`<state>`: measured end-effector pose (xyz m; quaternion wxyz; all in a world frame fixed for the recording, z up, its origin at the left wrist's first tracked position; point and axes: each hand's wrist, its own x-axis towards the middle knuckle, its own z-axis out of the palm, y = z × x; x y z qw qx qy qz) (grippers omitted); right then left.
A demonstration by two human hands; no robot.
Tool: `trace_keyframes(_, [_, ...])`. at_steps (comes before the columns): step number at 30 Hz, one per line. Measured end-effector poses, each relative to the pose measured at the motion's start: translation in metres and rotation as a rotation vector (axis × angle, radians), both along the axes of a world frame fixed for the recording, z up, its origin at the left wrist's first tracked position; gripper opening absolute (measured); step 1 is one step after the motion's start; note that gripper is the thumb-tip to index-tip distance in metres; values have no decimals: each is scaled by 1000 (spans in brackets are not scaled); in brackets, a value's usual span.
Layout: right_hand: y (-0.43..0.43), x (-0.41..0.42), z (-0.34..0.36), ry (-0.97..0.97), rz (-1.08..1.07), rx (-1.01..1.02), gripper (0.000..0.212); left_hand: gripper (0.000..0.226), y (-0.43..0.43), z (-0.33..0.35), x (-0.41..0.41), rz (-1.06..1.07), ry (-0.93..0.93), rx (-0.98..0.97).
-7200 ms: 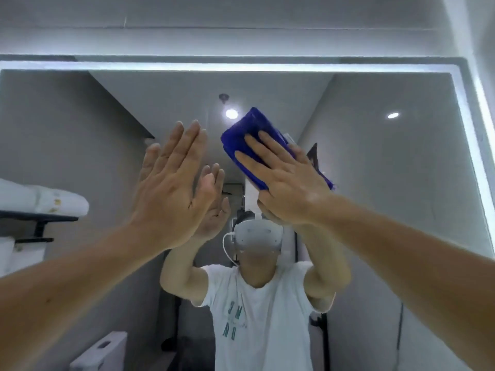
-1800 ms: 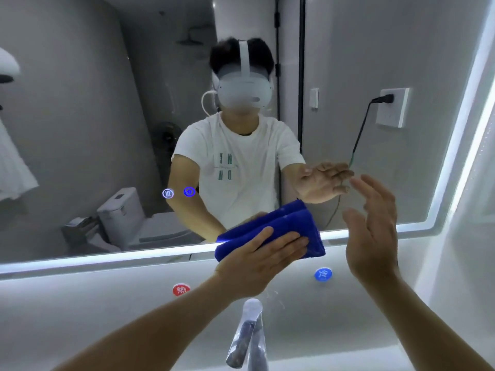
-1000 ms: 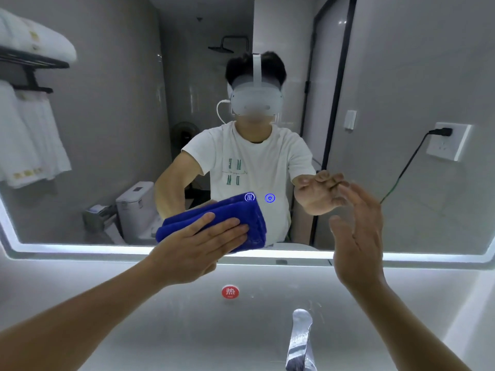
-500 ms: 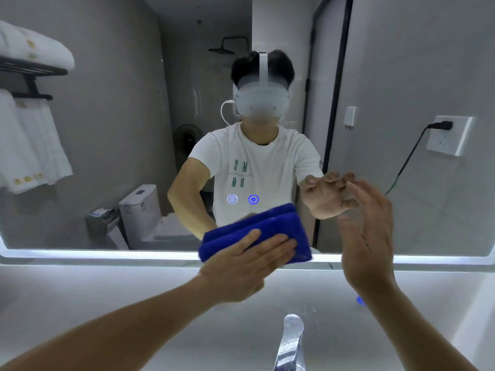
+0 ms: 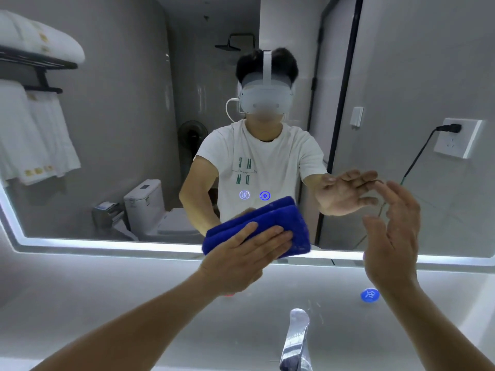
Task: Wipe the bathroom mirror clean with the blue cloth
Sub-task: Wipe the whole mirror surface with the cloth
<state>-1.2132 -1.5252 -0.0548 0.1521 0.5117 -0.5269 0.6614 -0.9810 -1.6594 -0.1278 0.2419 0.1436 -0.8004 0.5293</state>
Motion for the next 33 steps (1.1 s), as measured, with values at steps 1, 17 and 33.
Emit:
trace_keyframes(1, [-2,6,2,17,5,1,52,65,-6,-5,19,5,15,-7])
trace_keyframes(17, [-31,53,10,157,52,-49,46,71,-1,32,44,25,713,206])
trace_keyframes(33, [-9,25,15,54,66,-35,46,69,11,194,-19,40,1172,181])
